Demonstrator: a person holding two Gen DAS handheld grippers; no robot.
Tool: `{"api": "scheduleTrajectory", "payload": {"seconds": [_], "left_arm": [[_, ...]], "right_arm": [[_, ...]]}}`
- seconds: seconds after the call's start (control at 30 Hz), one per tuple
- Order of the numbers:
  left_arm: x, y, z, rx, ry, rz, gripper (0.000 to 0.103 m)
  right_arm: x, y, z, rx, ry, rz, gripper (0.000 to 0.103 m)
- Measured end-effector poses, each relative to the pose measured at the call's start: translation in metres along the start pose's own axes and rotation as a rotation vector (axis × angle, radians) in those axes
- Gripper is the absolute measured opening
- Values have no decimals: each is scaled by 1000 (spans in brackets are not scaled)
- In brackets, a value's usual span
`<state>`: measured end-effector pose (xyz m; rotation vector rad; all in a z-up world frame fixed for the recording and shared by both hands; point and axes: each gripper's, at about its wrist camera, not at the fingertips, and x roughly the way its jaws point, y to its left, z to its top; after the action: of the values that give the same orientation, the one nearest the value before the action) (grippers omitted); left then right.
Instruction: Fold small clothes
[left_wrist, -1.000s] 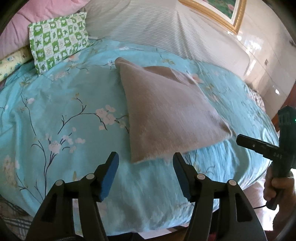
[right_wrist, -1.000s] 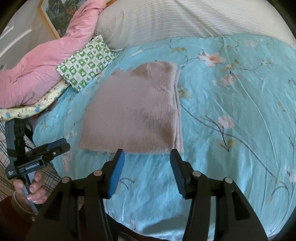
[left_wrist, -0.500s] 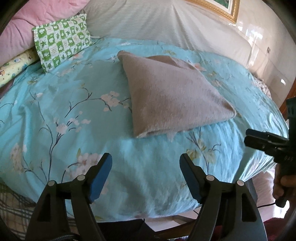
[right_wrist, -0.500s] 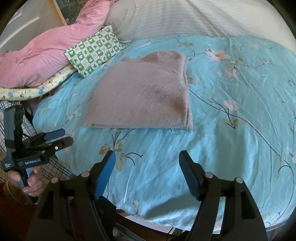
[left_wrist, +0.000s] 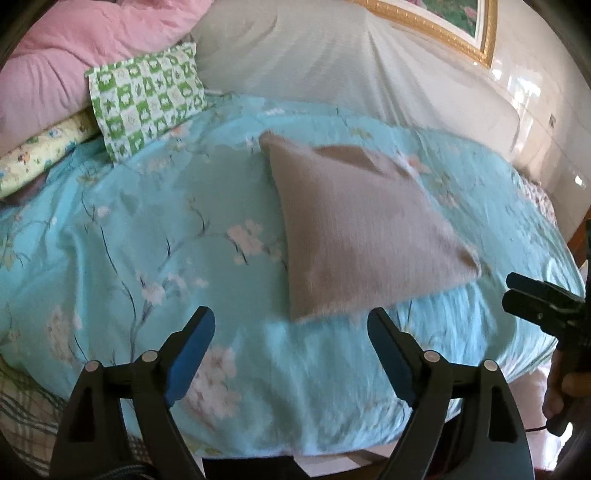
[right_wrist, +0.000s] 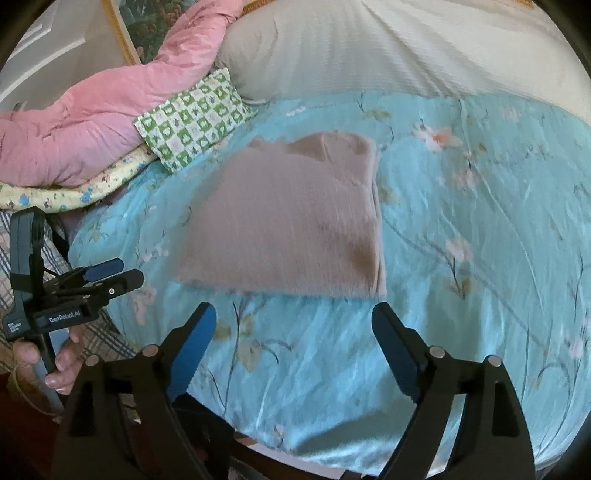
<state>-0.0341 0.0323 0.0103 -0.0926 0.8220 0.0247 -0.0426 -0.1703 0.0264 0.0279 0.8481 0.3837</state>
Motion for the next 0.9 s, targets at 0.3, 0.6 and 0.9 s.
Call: {"api": "scheduleTrajectory", "payload": {"seconds": [0.3, 0.6, 0.9], "left_arm": [[9, -3, 23, 38, -29, 42, 96], [37, -10, 27, 57, 11, 67, 97], [64, -21, 46, 96, 81, 98, 98]], "right_arm": [[16, 13, 25, -60, -7, 13, 93], [49, 4, 36, -59, 40, 7, 93], [66, -5, 56, -39, 64, -5, 93]]}}
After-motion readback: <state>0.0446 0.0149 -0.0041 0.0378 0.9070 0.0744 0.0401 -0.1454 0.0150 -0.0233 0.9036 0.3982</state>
